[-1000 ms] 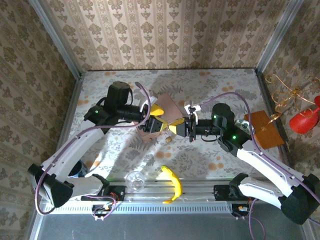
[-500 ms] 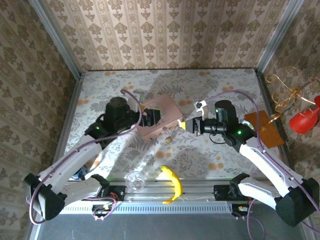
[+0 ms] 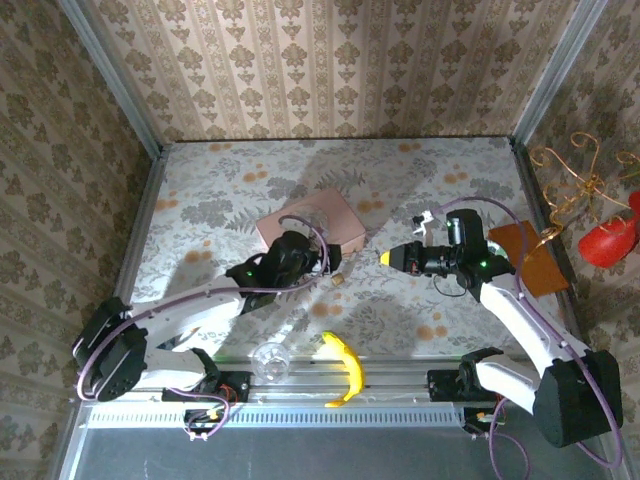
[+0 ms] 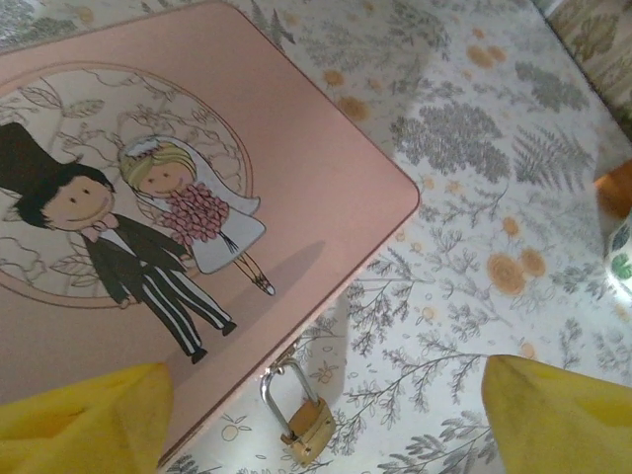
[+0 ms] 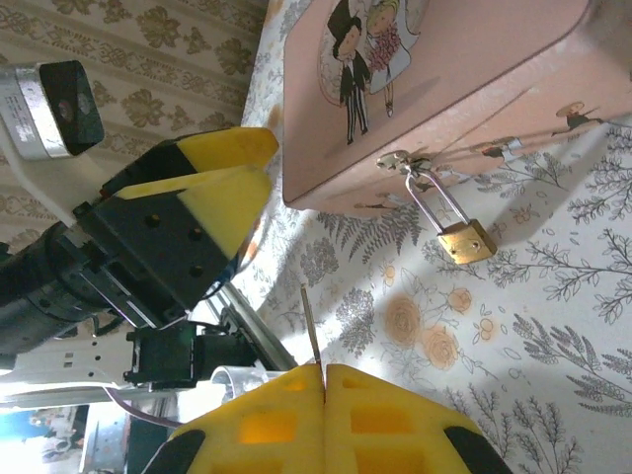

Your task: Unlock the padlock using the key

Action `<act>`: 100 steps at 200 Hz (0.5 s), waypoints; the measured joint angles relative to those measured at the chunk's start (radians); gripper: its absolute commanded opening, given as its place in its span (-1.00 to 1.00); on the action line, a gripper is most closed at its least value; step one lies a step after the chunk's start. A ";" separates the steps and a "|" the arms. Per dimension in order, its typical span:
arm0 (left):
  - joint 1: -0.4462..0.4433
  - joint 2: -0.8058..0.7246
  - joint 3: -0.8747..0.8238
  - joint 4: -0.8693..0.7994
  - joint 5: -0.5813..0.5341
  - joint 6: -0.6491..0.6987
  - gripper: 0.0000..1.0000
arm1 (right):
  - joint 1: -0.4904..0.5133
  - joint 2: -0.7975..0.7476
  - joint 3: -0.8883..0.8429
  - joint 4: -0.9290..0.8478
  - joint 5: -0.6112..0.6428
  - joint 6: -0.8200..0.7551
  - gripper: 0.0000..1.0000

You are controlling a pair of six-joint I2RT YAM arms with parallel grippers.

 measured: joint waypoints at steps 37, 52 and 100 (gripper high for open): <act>-0.047 0.090 -0.018 0.030 -0.046 -0.072 0.56 | -0.032 0.000 -0.032 0.003 -0.023 -0.001 -1.00; -0.064 0.136 -0.018 0.035 -0.064 -0.106 0.46 | -0.040 0.000 -0.036 0.003 -0.028 -0.002 -1.00; -0.081 0.250 0.065 0.017 -0.088 -0.240 0.42 | -0.047 0.000 -0.042 -0.025 -0.032 -0.051 -1.00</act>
